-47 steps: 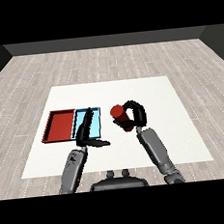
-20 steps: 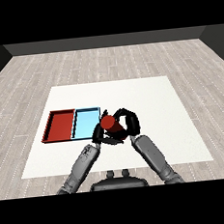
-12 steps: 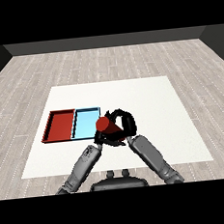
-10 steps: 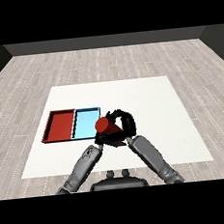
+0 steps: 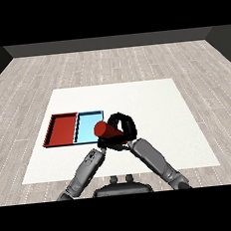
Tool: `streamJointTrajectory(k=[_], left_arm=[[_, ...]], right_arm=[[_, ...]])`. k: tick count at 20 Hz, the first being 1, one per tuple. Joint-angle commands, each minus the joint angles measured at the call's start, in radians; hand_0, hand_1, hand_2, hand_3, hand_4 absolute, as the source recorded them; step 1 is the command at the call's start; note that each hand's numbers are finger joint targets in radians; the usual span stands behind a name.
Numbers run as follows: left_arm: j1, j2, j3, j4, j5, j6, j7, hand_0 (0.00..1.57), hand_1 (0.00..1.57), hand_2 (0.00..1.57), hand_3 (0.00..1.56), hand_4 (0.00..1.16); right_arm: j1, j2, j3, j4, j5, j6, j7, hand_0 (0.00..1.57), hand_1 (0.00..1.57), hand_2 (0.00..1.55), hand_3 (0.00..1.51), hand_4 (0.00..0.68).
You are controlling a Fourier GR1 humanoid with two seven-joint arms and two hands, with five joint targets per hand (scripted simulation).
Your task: Pick the red can and put it in the red box
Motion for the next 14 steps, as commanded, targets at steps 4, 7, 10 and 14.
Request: streamJointTrajectory(k=[4,7,10,14], left_arm=[[-0.013,-0.008,0.008,0.005,0.120,0.197,-0.019,1.45,1.45,1.48,1.42,1.11],[-0.029,-0.008,-0.034,0.039,0.080,0.245,-0.017,1.57,1.57,1.56,1.48,1.12],[-0.108,-0.008,-0.007,0.041,0.085,0.261,0.051,1.57,1.57,1.56,1.48,1.12],[-0.085,-0.008,-0.085,0.067,0.133,0.331,-0.057,1.57,1.57,1.55,1.47,1.13]], right_arm=[[-0.013,0.005,0.004,0.051,-0.016,0.024,-0.024,1.56,1.56,1.47,1.40,0.654],[0.076,-0.041,0.031,-0.109,0.035,0.013,0.038,1.50,1.50,1.45,1.39,0.652],[0.011,0.005,0.073,-0.053,0.016,-0.082,0.025,1.49,1.49,1.44,1.39,0.651],[0.077,0.005,0.051,-0.037,0.018,0.012,-0.023,1.48,1.48,1.45,1.39,0.644]])
